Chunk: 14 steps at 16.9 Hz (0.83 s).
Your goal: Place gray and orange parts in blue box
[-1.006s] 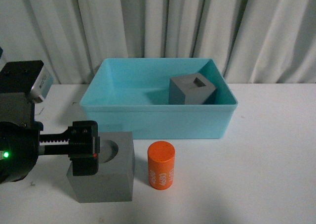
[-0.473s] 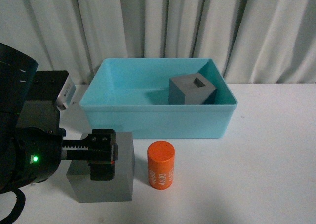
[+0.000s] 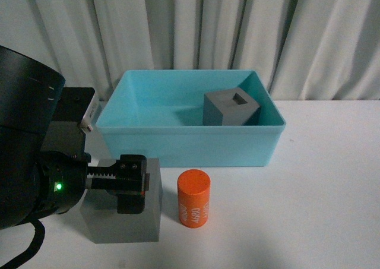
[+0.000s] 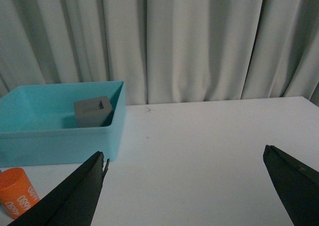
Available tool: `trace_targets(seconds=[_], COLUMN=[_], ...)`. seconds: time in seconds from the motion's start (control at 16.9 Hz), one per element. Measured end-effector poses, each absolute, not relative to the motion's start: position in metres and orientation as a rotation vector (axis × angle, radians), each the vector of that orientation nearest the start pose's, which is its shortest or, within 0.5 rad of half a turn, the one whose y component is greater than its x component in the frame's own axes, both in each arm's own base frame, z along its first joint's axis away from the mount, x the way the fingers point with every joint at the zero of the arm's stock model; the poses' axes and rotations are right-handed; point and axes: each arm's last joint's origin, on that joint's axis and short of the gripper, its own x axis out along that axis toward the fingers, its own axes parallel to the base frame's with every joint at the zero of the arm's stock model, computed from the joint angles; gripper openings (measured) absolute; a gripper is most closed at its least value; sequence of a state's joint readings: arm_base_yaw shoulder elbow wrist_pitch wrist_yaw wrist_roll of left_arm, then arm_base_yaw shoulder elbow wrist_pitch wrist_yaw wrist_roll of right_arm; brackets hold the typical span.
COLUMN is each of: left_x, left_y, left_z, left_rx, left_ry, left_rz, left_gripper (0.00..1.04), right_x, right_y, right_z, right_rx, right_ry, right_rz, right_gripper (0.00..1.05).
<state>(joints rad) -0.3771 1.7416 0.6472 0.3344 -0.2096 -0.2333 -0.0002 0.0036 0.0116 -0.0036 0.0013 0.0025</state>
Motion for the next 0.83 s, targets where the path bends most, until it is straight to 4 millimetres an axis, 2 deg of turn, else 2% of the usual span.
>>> trace_targets(seconds=[0.59,0.83], left_x=[0.2901,0.2886], left_y=[-0.1071,-0.1066], left_z=[0.0994,0.0963], left_rx=[0.009,0.012], left_ry=[0.749,0.761], left_rz=[-0.063,-0.061], left_gripper=[0.98,0.62], right_x=[0.0972,0.0972], right_y=[-0.0001,-0.0001], right_z=[0.1668,0.1668], right_rx=[0.002,0.002], right_ry=[-0.004,-0.004], right_rz=[-0.002,-0.002], right_gripper=[0.98,0.98])
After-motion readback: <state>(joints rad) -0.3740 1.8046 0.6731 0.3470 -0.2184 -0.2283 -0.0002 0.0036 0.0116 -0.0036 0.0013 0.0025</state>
